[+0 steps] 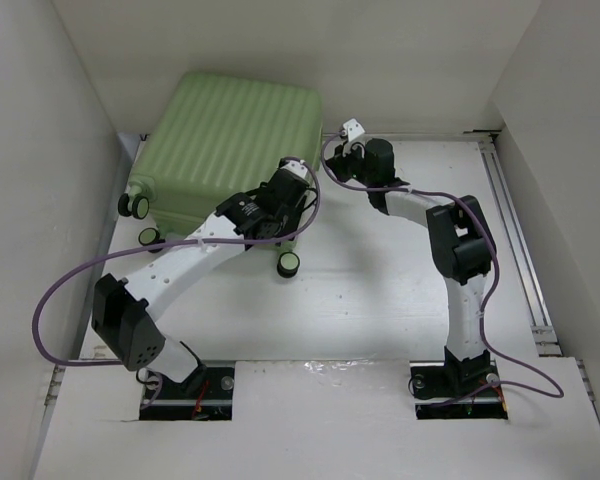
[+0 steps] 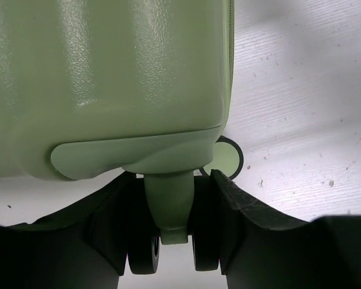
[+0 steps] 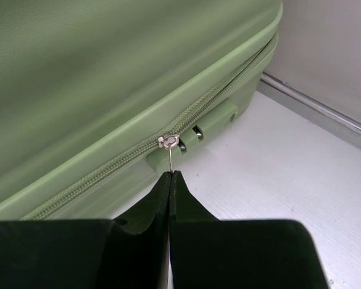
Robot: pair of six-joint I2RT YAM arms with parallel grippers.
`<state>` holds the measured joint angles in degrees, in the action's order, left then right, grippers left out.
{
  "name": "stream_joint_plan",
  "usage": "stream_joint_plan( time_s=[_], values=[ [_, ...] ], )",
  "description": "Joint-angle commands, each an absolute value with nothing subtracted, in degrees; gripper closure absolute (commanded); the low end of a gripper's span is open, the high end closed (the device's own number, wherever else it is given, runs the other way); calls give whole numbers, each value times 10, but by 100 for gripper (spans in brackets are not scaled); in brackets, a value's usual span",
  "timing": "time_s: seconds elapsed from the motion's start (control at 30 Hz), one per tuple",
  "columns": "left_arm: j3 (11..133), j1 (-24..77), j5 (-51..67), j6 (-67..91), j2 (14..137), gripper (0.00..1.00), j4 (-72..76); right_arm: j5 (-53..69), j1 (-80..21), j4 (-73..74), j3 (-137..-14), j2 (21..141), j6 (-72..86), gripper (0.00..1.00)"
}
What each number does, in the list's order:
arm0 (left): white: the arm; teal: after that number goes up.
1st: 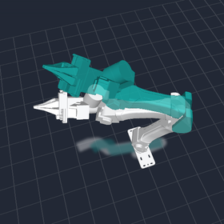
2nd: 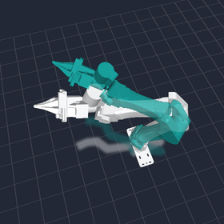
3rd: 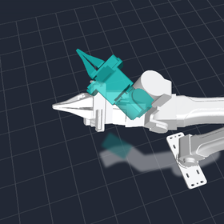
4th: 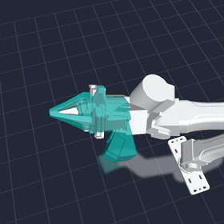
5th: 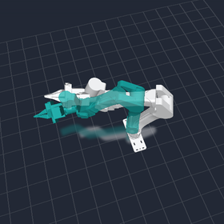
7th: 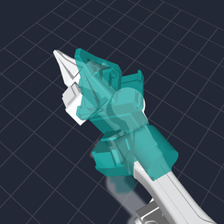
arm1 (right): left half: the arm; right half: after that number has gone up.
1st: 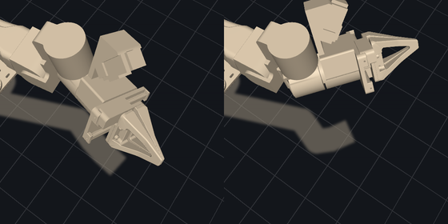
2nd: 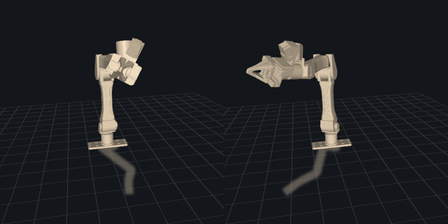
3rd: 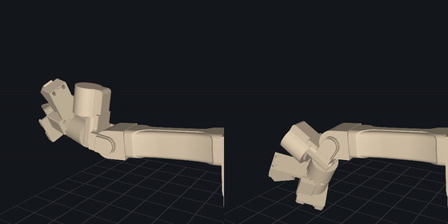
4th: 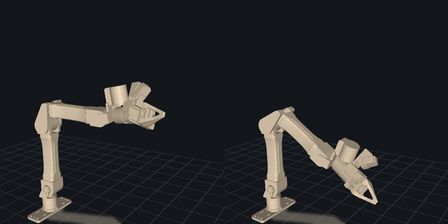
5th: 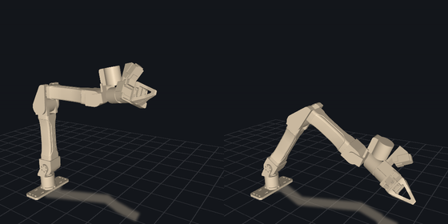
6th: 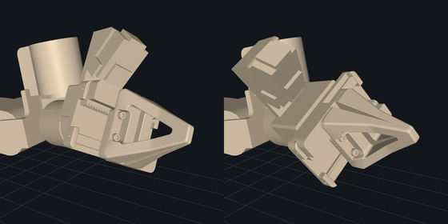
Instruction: Pack the luggage
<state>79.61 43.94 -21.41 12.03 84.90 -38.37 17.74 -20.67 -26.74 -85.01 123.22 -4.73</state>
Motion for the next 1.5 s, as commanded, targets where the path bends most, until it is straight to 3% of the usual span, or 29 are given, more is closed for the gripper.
stream_joint_plan(
  time_s=[0.0, 0.27, 0.5, 0.67, 1.0, 1.23, 1.47],
  values=[
    [781, 437, -167, 77, 848, 100, -395, 150, -188, -247, -836, 1203, -54, 100],
    [740, 425, -10, -68, 795, 100, -428, 150, -188, -247, -836, 1198, -54, 100],
    [596, 474, -104, -259, 694, 100, -411, 137, -178, -247, -819, 1180, -54, 100],
    [574, 481, -117, -268, 660, 100, -447, 65, -166, -185, -830, 1174, -80, 100],
    [556, 451, -123, -279, 636, 100, -447, -3, -107, -137, -940, 1235, -115, 100],
    [549, 446, -134, -285, 624, 100, -447, 46, -94, -137, -1135, 1354, -120, 100],
    [544, 446, -123, -295, 613, 100, -442, 154, -94, -227, -1190, 1419, -115, 100]
  ],
)
